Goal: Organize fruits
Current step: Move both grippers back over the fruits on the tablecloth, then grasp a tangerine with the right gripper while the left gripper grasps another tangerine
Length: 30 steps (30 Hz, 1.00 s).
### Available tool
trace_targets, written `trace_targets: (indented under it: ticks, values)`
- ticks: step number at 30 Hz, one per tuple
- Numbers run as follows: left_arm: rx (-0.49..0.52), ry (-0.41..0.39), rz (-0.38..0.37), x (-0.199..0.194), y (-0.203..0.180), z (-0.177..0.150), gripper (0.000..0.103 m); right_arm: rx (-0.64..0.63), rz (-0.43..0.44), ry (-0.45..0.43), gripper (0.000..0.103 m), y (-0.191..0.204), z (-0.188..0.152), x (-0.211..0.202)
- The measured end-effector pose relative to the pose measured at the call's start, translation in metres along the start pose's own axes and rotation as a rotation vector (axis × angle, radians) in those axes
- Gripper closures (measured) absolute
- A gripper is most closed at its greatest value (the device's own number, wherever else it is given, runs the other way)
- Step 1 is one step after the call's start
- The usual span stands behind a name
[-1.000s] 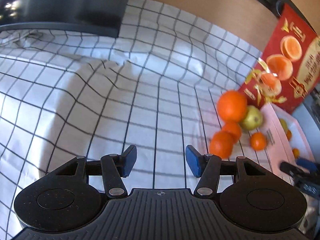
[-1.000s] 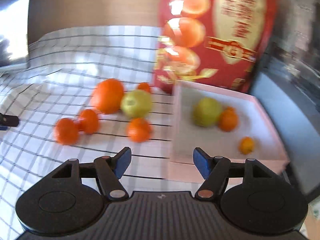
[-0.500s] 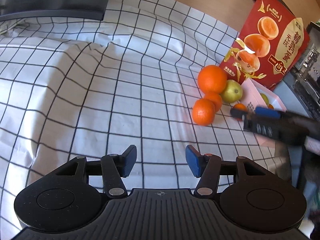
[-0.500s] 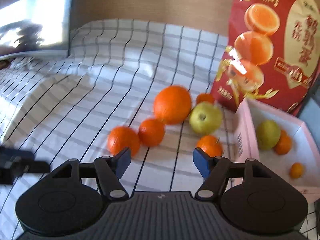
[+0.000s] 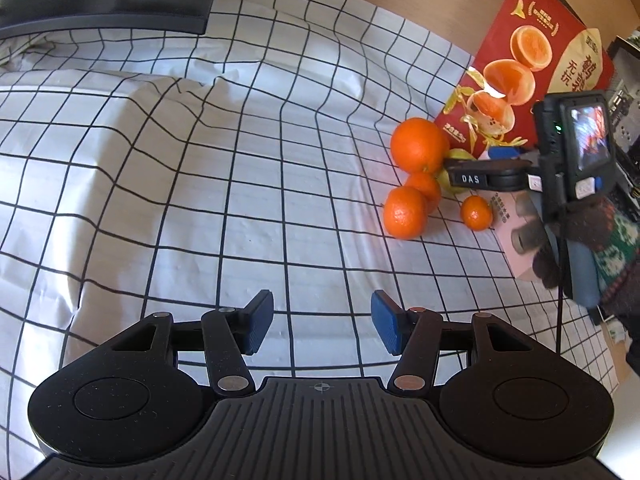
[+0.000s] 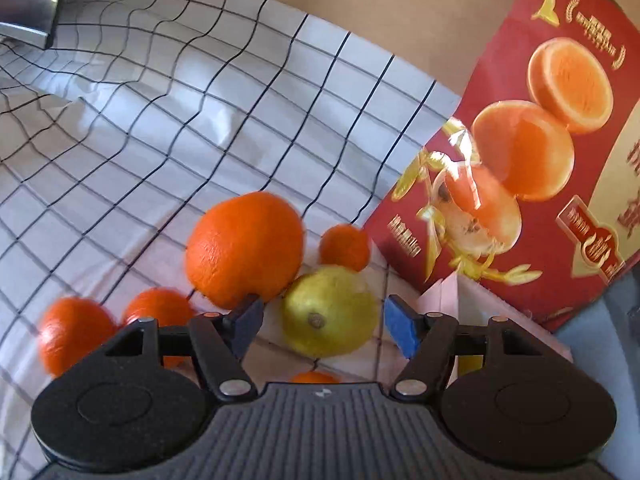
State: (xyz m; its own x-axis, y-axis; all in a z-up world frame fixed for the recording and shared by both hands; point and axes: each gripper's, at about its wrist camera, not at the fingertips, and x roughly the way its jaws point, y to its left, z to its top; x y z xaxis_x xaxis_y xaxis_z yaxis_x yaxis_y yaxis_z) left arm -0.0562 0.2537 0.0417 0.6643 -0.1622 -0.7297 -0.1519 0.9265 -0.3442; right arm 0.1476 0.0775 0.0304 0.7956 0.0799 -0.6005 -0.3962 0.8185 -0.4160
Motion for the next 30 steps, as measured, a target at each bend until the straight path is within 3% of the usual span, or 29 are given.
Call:
trace_targets:
  ticks: [2,6,10,17,21,27,30]
  values:
    - [-0.001,0.006,-0.002,0.000,0.002,0.000,0.044,-0.025,-0.019,-0.005,0.036,0.001,0.002,0.004]
    - [-0.007,0.013,-0.003,0.000,0.006,-0.002,0.044,0.022,0.039,0.044,0.037,-0.003,0.000,0.009]
    - [-0.015,0.017,-0.007,0.002,0.010,-0.001,0.044,0.033,0.069,0.033,0.037,-0.001,-0.010,0.005]
    - [0.009,0.031,-0.037,0.013,0.004,0.003,0.044,0.217,0.181,-0.033,0.039,0.002,-0.020,-0.030]
    - [0.039,0.045,-0.061,0.020,-0.004,0.005,0.044,0.329,0.274,-0.023,0.039,0.000,-0.015,-0.032]
    - [0.071,0.063,-0.070,0.024,-0.010,0.004,0.044,0.391,0.391,0.038,0.042,0.020,-0.011,-0.014]
    - [0.070,0.063,-0.061,0.024,-0.007,0.004,0.044,0.426,0.447,0.049,0.063,0.025,-0.009,-0.011]
